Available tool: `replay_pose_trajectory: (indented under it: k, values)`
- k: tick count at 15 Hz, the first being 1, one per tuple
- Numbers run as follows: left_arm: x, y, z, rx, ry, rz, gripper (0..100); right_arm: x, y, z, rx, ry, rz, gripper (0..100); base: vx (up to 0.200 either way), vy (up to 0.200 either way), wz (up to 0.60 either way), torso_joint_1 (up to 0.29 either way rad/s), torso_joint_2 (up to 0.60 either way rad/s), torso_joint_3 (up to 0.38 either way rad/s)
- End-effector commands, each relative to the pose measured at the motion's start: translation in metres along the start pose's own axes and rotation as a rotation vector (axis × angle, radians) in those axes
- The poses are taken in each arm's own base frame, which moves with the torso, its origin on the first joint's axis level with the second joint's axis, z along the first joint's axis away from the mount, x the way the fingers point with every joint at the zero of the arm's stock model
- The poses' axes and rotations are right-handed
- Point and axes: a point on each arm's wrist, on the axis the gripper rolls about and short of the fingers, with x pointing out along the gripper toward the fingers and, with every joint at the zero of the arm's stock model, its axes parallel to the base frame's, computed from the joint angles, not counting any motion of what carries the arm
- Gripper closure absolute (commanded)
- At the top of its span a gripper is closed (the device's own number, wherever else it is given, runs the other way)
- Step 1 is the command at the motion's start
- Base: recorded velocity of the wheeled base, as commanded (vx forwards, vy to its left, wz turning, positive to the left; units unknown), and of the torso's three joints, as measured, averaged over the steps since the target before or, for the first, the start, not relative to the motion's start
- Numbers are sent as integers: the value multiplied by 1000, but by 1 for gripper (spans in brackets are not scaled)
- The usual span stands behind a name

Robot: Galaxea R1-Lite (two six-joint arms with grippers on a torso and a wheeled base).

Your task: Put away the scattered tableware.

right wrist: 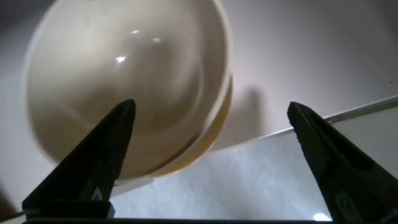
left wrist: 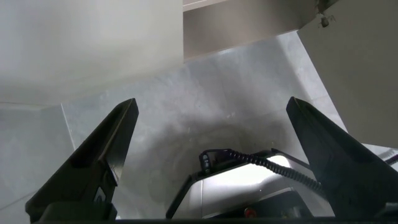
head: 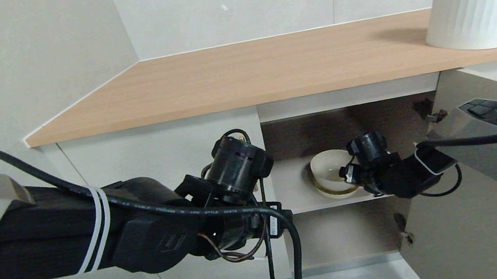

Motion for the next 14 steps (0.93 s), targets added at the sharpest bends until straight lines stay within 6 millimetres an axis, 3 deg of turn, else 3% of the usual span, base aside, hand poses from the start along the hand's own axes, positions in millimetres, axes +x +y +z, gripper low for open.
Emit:
replay_pose_trajectory:
  k: [1,3,8,10,11,12,14]
  values:
    - [0,0,0,-1,-1,1,0,-11,3,4,-1,-5,14,0,0,0,0,0,0,0]
    - [0,1,0,-3,-1,2,0,-29,4,6,-10,7,29,0,0,0,0,0,0,0]
    - [-6,9,-1,-16,0,15,0,-99,5,16,-80,148,146,0,0,0,0,0,0,0]
    - [-15,17,-5,-46,-2,17,0,-147,3,33,-153,201,165,0,0,0,0,0,0,0]
    - [-23,24,-6,-66,-8,25,0,-194,1,43,-192,257,193,0,0,0,0,0,0,0]
    - [-29,30,-7,-76,-13,29,0,-222,-5,49,-213,286,204,0,0,0,0,0,0,0]
    - [-45,34,-8,-85,-40,20,0,-244,-16,40,-249,342,191,0,0,0,0,0,0,0]
